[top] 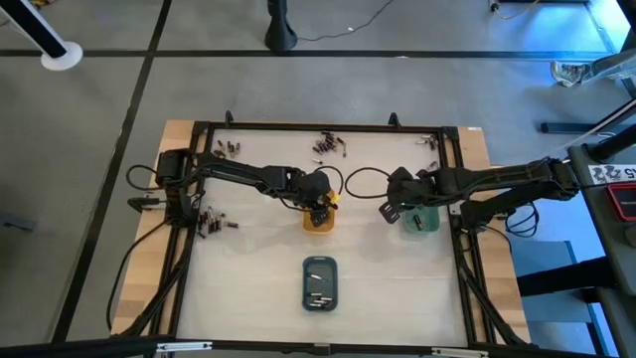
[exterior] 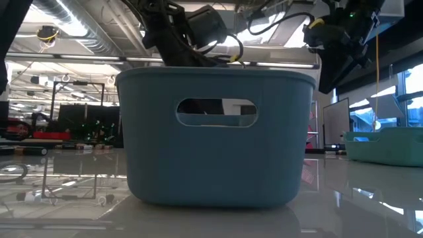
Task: Sort batteries
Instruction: Put the top right energizer AAA battery into the blue bin
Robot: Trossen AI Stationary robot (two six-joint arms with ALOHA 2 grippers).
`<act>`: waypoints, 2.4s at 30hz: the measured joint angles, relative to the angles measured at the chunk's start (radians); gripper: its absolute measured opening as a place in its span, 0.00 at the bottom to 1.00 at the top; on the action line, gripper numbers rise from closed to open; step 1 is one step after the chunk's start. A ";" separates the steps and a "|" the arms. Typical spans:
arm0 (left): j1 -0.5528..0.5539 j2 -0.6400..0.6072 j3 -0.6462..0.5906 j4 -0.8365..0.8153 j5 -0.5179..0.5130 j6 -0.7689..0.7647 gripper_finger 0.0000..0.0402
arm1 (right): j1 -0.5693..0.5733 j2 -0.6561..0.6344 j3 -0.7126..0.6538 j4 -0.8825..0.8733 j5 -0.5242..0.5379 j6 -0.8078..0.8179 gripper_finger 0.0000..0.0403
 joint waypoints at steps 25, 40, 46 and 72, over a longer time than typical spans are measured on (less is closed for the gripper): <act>0.053 -0.315 0.075 -0.357 -0.125 -0.057 0.70 | -0.038 -0.010 0.002 0.011 -0.049 -0.106 0.20; 0.042 -0.467 -0.269 -0.132 -0.124 -0.121 0.70 | -0.375 0.139 0.003 0.548 -0.184 -0.333 0.20; 0.111 -0.548 -0.379 -0.022 -0.069 -0.152 0.70 | -0.533 0.303 0.003 0.729 -0.331 -0.288 0.20; 0.101 -0.783 -0.541 -0.023 -0.071 -0.152 0.39 | -0.644 0.773 0.471 0.400 -0.298 -0.355 0.20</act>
